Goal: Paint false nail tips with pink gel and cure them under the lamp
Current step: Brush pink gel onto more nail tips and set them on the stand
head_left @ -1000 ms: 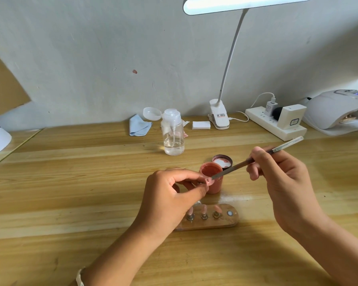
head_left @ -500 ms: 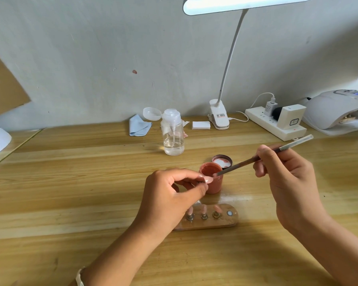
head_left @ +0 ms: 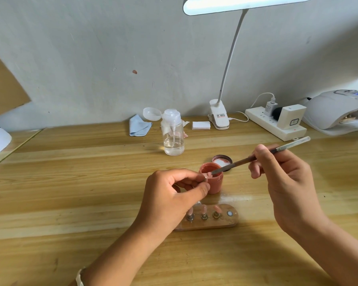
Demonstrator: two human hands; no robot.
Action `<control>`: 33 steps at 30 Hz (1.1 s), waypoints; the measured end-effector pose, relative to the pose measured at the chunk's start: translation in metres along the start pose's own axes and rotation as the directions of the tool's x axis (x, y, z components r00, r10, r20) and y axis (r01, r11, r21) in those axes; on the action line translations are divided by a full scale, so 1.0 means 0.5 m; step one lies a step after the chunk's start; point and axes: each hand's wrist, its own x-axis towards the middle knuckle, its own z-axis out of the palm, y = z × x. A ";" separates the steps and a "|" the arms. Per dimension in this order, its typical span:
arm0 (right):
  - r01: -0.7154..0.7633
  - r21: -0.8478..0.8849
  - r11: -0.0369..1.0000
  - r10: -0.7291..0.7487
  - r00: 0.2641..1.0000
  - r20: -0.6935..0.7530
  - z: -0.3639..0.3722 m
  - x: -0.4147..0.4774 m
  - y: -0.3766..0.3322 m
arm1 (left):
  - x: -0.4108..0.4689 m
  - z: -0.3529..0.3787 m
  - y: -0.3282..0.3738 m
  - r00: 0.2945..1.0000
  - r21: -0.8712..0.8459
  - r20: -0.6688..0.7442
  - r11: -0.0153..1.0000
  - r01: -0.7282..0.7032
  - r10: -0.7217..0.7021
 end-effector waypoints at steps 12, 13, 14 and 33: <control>-0.027 -0.097 0.995 0.016 0.993 -0.117 -0.015 0.013 0.016 | 0.000 0.002 0.011 0.999 -0.062 -0.007 0.997 0.050 -0.051; -0.029 -0.101 0.995 0.016 0.992 -0.122 -0.015 0.014 0.017 | 0.000 0.002 0.012 0.999 -0.060 -0.004 0.997 0.051 -0.051; -0.028 -0.095 0.995 0.016 0.993 -0.120 -0.015 0.014 0.016 | 0.000 0.002 0.013 0.999 -0.057 -0.003 0.997 0.049 -0.049; -0.050 -0.094 0.994 0.037 0.990 -0.134 -0.013 0.014 0.010 | -0.001 0.003 0.023 1.000 -0.007 -0.015 1.000 0.024 -0.024</control>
